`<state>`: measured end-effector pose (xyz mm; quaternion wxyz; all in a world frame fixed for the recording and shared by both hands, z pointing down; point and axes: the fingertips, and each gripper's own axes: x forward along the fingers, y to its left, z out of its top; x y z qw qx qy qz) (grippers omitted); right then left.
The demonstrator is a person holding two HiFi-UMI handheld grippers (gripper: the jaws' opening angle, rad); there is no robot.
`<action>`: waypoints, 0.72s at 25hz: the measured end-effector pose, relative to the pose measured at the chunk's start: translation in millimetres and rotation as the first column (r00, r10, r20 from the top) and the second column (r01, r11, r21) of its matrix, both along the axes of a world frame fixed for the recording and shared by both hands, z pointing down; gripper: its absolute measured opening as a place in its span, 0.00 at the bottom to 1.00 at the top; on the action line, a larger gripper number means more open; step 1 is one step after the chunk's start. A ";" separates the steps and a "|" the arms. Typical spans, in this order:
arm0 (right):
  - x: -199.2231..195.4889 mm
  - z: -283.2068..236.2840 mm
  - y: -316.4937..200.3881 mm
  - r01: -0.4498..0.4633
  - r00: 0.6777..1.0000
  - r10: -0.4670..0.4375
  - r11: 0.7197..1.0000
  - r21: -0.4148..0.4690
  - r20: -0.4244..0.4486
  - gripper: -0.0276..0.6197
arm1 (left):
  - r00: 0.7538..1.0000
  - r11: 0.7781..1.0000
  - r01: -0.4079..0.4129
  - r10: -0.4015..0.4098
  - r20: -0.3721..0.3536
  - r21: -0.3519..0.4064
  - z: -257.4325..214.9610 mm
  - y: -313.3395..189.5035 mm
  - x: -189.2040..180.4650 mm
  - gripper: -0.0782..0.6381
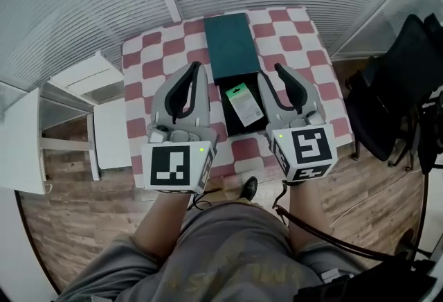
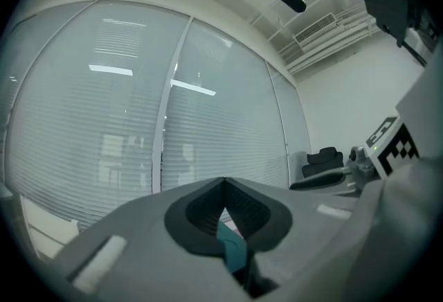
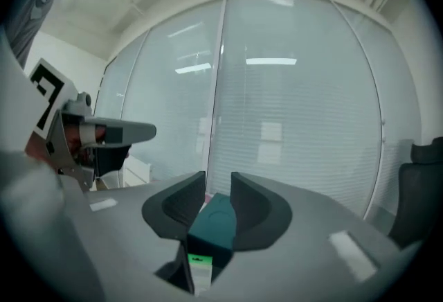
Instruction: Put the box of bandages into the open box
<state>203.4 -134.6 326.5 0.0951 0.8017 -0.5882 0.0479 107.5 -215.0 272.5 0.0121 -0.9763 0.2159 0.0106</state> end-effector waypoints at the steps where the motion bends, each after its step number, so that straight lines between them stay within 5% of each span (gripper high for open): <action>1: -0.5 -16.4 1.9 0.005 1.000 -0.004 0.999 0.036 -0.026 0.24 | 1.000 1.000 0.006 -0.006 -0.012 0.011 -6.4 2.3 -0.7 0.11; 5: -4.9 -61.6 18.0 -0.008 0.998 0.017 0.990 0.139 -0.066 0.08 | 0.998 0.995 0.031 -0.027 -0.049 0.093 -39.2 17.8 -10.4 0.11; 9: -4.3 -87.8 30.9 -0.020 0.996 0.037 0.979 0.201 -0.081 0.08 | 0.996 0.984 0.044 -0.029 -0.088 0.174 -63.5 31.5 -17.9 0.11; 18: -10.9 -98.0 33.3 0.016 0.993 0.009 0.980 0.197 -0.121 0.08 | 0.993 0.980 0.072 -0.053 -0.104 0.184 -71.7 35.4 -24.5 0.11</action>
